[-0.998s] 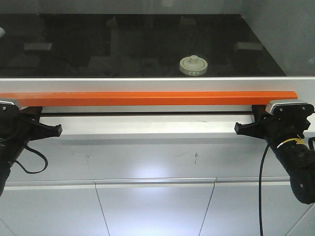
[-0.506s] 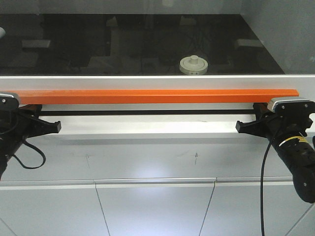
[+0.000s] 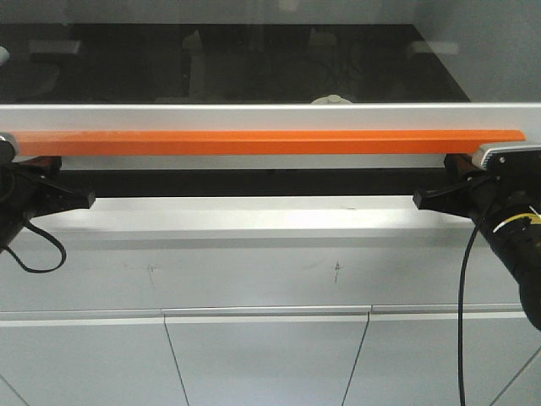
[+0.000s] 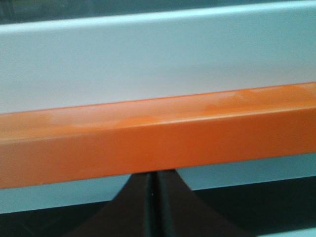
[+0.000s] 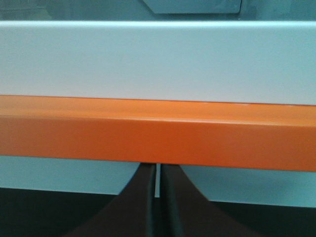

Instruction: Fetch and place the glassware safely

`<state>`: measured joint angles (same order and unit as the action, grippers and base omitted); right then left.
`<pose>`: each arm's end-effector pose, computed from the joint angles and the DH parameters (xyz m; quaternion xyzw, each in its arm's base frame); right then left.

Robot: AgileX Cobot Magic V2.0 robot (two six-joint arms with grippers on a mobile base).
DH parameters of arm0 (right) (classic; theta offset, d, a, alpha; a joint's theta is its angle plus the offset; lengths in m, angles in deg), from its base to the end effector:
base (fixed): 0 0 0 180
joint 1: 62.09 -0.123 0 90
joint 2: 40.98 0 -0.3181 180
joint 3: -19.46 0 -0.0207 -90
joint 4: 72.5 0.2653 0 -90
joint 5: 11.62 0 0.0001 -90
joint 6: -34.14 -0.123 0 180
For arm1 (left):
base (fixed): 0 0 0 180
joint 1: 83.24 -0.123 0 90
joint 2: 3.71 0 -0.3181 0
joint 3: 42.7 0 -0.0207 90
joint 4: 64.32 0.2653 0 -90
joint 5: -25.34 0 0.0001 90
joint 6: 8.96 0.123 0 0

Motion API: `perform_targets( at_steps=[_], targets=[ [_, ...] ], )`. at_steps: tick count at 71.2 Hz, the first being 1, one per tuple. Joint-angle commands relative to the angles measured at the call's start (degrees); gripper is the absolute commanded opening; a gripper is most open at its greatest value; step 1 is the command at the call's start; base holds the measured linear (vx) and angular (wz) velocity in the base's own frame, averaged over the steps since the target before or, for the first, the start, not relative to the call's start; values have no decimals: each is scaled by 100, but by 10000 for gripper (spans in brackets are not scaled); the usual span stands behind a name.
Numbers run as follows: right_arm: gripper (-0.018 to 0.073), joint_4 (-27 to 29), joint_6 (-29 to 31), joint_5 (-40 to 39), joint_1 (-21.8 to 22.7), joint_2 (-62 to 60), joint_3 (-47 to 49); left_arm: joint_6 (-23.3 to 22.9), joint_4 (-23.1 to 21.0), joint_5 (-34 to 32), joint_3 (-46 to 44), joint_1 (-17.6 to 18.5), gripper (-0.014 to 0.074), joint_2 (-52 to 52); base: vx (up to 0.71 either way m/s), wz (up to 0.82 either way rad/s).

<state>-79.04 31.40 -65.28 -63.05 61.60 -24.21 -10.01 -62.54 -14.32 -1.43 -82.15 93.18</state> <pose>0.3560 0.0172 0.2184 -0.0450 0.7225 0.0321 0.6891 0.3520 -0.0091 0.2367 0.0158 0.7575 -0.0119 0.6526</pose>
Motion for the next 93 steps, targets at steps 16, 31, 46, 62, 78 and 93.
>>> perform_targets(
  at_steps=[16,31,46,62,78,93],
  targets=[
    [-1,-148,32,-289,5,-906,751,3,-39,-1596,-421,40,-7,-977,0,0],
    [-1,-190,32,180,5,-1190,1241,3,-34,-729,-1010,40,-7,-1193,0,0],
    [-1,-228,32,615,5,-1411,1712,3,-34,64,-1734,40,-7,-1395,0,0],
    [-1,-345,26,1145,5,-1704,2104,3,-34,416,-2224,40,-7,-1633,0,0],
    [-1,-345,26,1394,5,-1935,2194,3,-34,718,-2280,40,-7,-1855,0,0],
    [-1,-345,26,1423,5,-1956,2194,3,-34,1076,-2280,40,-7,-1895,0,0]
  ],
)
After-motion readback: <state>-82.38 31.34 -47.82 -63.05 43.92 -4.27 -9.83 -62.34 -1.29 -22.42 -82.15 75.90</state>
